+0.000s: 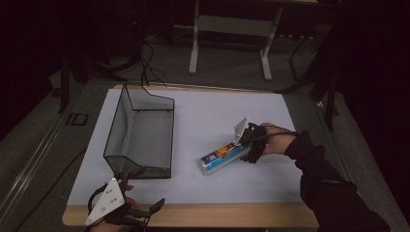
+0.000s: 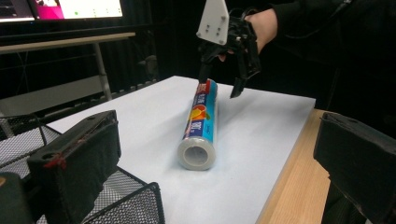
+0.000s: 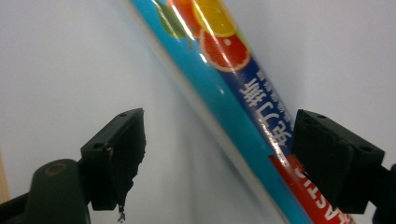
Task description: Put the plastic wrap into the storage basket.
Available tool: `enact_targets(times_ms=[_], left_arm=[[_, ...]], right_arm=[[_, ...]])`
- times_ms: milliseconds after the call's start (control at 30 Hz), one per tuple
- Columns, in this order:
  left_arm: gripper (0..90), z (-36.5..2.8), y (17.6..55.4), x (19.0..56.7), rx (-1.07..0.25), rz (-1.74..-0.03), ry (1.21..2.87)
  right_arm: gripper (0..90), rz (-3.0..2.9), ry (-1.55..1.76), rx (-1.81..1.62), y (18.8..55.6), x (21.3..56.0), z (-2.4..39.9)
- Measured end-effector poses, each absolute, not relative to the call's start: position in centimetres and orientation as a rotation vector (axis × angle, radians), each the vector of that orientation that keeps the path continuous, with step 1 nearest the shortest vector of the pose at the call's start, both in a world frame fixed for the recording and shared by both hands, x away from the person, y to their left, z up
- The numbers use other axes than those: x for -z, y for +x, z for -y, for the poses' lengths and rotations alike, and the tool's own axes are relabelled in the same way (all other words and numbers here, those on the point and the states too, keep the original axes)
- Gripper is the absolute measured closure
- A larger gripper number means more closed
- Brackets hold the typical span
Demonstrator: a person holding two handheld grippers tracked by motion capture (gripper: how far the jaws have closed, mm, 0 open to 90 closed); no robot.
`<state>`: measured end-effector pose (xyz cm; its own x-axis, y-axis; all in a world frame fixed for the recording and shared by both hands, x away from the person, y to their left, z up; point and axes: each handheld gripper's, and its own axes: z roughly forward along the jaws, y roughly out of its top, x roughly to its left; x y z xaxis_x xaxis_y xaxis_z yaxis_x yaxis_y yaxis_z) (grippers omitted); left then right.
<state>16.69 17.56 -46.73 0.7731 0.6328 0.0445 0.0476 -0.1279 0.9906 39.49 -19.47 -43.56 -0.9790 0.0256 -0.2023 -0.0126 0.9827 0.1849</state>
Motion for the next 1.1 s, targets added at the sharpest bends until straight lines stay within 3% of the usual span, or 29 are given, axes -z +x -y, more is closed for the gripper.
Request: enact_targets(times_ms=[333,1100], left_arm=[[1.2,-17.9,16.5,46.8,-0.55,-0.558,1.64],[1.2,-17.7,16.6,47.0,-0.532,-0.556,1.656]], right_arm=[[16.9,-2.91,-0.041,-0.192,41.2,44.5,17.3],[16.2,-2.928,-0.233,-0.018,41.9,50.2,15.5]])
